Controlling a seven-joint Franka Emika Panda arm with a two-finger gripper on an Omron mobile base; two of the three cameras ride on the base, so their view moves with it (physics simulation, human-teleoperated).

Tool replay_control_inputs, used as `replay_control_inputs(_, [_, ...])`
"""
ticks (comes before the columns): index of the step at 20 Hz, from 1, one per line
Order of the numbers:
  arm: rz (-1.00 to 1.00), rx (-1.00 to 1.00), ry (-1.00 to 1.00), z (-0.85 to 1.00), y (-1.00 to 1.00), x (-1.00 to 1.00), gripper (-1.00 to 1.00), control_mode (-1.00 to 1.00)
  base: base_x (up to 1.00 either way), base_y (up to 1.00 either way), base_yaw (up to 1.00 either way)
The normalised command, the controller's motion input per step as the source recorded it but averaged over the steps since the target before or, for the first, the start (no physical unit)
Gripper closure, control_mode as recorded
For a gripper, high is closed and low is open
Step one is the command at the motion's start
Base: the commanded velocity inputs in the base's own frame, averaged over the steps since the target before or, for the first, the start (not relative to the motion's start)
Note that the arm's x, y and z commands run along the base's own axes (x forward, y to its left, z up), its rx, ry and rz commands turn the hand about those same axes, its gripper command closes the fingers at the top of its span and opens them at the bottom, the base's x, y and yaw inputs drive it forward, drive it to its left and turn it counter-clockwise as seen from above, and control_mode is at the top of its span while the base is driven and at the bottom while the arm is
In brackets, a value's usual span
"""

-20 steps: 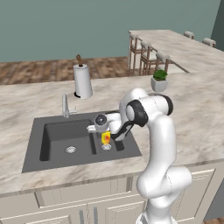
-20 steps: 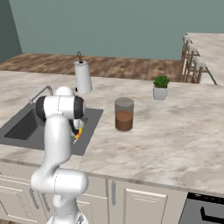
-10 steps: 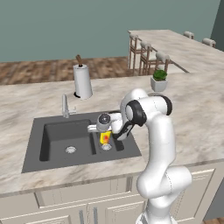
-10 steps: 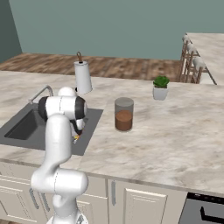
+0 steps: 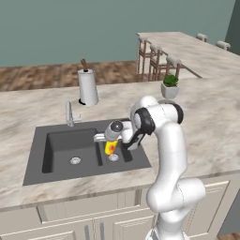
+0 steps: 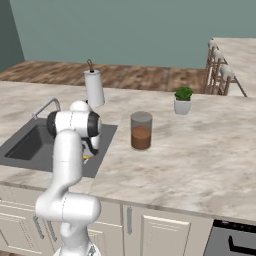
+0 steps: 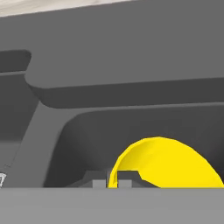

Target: Place the jar in the left basin and the cup in the right basin of the sink.

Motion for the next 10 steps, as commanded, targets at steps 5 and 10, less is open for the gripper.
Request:
replay_control_inputs(5, [-0.02, -0.06, 0.00, -0.87, 0.39, 0.12, 1.00, -1.00, 0.00, 0.00, 0.00])
replay_control_inputs(10, [-0.01, -0.08, 0.03, -0.99, 0.52, 0.22, -1.00, -1.00, 0.00, 0.00, 0.00])
